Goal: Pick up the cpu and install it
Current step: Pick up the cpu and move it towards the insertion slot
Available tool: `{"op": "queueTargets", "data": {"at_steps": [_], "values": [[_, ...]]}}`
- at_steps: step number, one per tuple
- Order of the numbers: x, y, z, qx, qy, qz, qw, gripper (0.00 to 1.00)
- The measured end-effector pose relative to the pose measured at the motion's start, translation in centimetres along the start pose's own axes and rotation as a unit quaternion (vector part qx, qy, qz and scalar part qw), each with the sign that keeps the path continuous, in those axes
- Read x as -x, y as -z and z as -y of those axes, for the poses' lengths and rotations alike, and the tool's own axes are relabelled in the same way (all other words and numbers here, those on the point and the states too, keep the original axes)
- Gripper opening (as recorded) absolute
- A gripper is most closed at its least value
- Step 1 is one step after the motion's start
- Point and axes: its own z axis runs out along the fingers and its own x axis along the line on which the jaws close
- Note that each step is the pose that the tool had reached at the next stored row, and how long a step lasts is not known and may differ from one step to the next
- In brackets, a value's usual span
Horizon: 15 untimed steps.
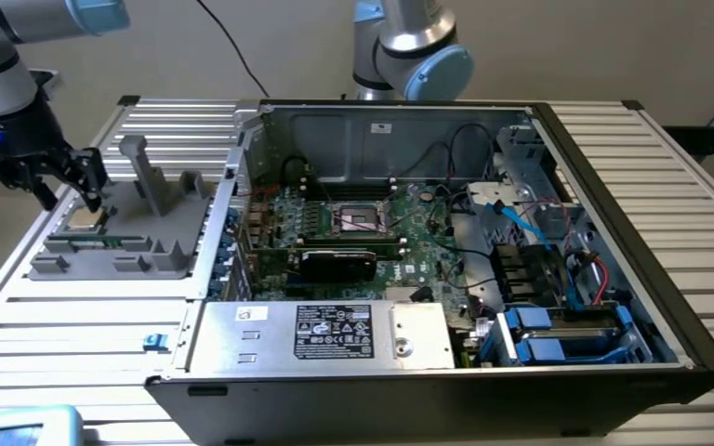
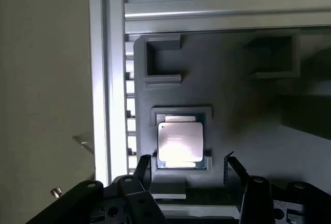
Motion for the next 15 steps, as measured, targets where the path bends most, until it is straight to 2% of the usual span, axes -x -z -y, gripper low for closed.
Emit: {"op": "queueTargets", "data": {"at_steps": [2,6,15], "values": [[0.0,-0.37,-0.09,0.0017,0.001,0.0000,1.0000,0.68],[-0.1,-1.02,-0.14,0.0069,0.001,-0.0003,1.0000,0.68],[-0.3,-1.65,-0.22,0.0071,0.001,-0.0002,1.0000,0.68]]}}
